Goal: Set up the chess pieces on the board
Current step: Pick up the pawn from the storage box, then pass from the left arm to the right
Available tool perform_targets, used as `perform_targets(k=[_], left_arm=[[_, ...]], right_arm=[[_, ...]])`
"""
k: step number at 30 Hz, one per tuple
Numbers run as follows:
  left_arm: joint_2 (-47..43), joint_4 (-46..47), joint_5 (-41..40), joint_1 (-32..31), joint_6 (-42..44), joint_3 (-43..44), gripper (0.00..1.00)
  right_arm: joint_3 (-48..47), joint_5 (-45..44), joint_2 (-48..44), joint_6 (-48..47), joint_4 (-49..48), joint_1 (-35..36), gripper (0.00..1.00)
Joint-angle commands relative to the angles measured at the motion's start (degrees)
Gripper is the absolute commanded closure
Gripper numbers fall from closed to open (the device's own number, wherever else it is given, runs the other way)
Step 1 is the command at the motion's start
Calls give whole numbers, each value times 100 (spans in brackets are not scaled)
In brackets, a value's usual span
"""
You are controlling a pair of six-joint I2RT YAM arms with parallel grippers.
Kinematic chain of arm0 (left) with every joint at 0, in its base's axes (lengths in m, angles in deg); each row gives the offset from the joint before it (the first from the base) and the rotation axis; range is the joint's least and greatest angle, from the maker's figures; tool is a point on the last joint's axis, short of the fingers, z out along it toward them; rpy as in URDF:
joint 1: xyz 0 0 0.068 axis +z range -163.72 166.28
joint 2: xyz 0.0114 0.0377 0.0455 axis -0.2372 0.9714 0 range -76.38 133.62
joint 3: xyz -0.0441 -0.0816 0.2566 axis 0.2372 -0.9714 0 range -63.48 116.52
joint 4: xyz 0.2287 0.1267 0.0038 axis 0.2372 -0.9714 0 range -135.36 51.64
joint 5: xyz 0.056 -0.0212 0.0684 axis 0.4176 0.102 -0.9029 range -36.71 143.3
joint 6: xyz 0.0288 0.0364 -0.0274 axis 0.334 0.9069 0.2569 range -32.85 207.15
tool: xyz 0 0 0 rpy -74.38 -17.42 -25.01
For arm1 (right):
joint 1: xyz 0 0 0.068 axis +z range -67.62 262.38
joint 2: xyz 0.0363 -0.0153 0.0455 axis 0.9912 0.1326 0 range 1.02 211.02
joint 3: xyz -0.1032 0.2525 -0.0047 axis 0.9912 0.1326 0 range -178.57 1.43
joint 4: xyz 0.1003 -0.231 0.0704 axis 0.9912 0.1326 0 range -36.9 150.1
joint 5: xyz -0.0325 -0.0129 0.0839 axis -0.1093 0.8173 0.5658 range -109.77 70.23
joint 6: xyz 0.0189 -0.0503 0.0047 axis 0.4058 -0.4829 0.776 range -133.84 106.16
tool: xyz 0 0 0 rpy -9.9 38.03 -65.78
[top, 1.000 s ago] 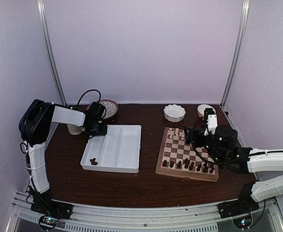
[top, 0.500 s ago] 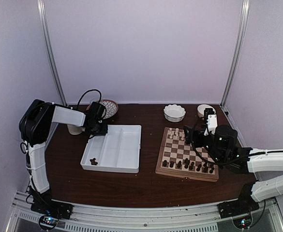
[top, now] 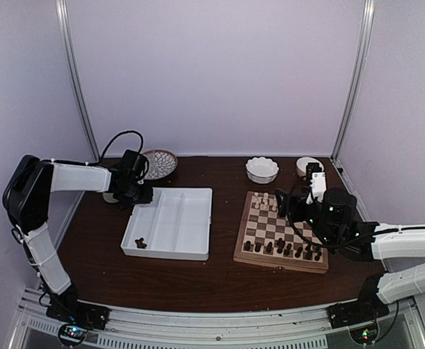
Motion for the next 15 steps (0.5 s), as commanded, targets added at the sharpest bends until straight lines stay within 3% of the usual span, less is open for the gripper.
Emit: perform_targets(k=[1,9,15], left_arm=[[-670,-322,143,-98,235,-365,74],[-1466,-932,-81,-764,715,-792,73],[-1576,-616,-894,-1680,1502,-852,72]], right_arm=[[-170,76,-35,-11,-47,-28,6],[-312,287,130,-64,-2,-26,5],[-1285,1550,1026,-290,894,-24,5]])
